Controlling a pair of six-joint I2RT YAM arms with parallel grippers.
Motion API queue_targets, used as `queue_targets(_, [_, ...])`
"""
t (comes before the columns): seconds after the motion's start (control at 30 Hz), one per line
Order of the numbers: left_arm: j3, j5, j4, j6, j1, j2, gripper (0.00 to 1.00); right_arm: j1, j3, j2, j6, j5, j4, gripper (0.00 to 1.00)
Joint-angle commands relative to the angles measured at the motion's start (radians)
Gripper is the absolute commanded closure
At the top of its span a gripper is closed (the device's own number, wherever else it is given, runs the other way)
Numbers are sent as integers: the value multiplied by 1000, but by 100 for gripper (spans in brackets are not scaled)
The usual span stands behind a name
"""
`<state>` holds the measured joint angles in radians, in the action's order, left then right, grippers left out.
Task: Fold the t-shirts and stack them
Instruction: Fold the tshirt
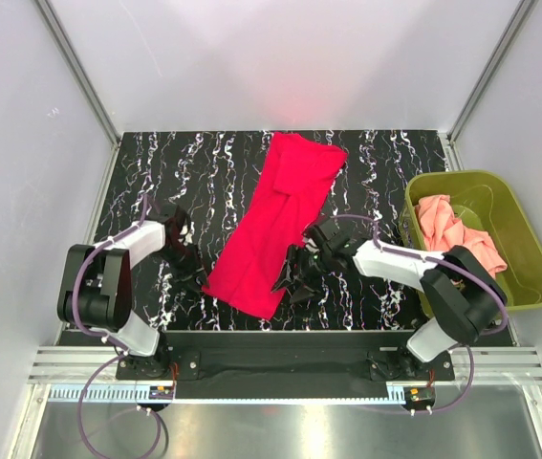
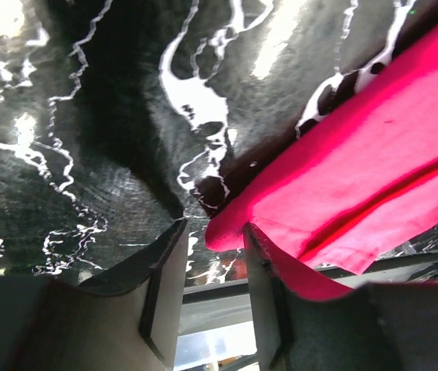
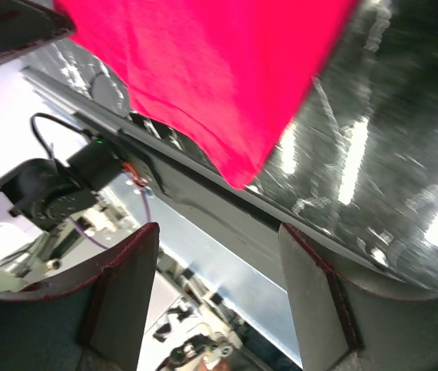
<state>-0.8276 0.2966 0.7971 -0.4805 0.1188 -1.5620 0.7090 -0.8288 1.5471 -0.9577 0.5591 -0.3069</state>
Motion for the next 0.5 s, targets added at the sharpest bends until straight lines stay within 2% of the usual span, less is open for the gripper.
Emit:
queue_targets(0.0, [13, -13, 19, -43, -10, -12, 61, 23, 19, 44, -108, 22, 195, 30])
queue_targets(0.27, [35, -2, 10, -58, -24, -33, 63, 36, 65, 119, -171, 53, 276, 36])
queue_targets(0.47, [33, -2, 10, -53, -34, -27, 66, 66, 33, 163, -164, 58, 253, 38])
